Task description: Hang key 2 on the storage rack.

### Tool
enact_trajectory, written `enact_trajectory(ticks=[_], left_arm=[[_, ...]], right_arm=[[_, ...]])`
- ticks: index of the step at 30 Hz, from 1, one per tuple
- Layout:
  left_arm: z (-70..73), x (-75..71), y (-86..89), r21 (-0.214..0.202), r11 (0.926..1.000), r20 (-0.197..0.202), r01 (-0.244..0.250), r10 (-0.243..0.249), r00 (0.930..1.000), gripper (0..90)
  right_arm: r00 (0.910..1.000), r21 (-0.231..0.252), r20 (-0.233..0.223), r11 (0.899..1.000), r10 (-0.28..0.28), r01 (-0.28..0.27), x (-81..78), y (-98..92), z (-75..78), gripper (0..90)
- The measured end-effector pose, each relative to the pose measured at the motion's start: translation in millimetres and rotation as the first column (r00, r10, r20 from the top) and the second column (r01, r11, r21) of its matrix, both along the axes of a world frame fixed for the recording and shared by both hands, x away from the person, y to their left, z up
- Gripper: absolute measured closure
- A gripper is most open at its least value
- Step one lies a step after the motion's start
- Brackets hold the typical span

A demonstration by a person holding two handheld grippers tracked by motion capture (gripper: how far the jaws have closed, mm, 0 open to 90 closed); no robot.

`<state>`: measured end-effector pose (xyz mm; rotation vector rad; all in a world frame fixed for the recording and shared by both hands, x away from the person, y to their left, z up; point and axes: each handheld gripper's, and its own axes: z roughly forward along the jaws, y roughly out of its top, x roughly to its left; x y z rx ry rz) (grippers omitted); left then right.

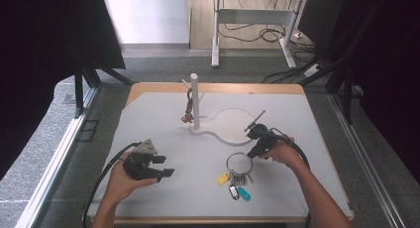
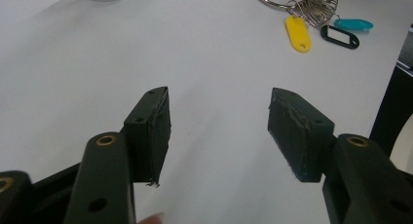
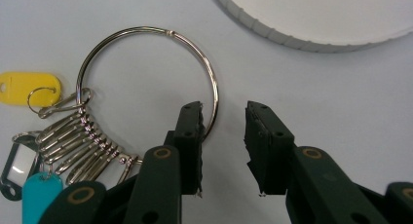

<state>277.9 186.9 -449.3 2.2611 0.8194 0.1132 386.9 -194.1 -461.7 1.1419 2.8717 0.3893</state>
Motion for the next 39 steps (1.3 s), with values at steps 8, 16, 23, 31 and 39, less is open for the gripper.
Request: enact_trajectory(ticks=[8,16,23,31,39], left_arm=[[-0.4,-0.1,-0.2,0.003,1.0,0.0,0.002,-0.002,1.0,41.8],[1.8,-1.2,1.1,-0.031,0.9995,-0.009,0.011,-0.012,0.9999,41.5],[2.6,-1.7,2.2,-0.033,0.9994,-0.005,0.005,-0.005,1.0,41.6],[2.6,-1.9,3.4,-0.019,0.9998,0.002,-0.002,0.002,1.0,41.5],[3.7,-1.9,5.9,-0.018,0.9998,0.005,-0.005,0.005,1.0,41.5]], right_arm=[[0.9995,-0.051,-0.031,0.999,-0.009,0.007,3.5,9.8,-9.6,73.6],[0.9984,-0.088,-0.052,0.996,-0.02,0.016,3.2,16.7,-17.0,79.7],[0.9966,-0.101,-0.053,0.993,-0.063,0.058,3.8,18.4,-17.8,83.2],[0.9957,-0.114,-0.047,0.991,-0.08,0.074,3.9,19.0,-16.7,86.1],[0.9957,-0.052,-0.06,0.996,-0.071,0.067,-0.6,10.6,0.8,86.3]])
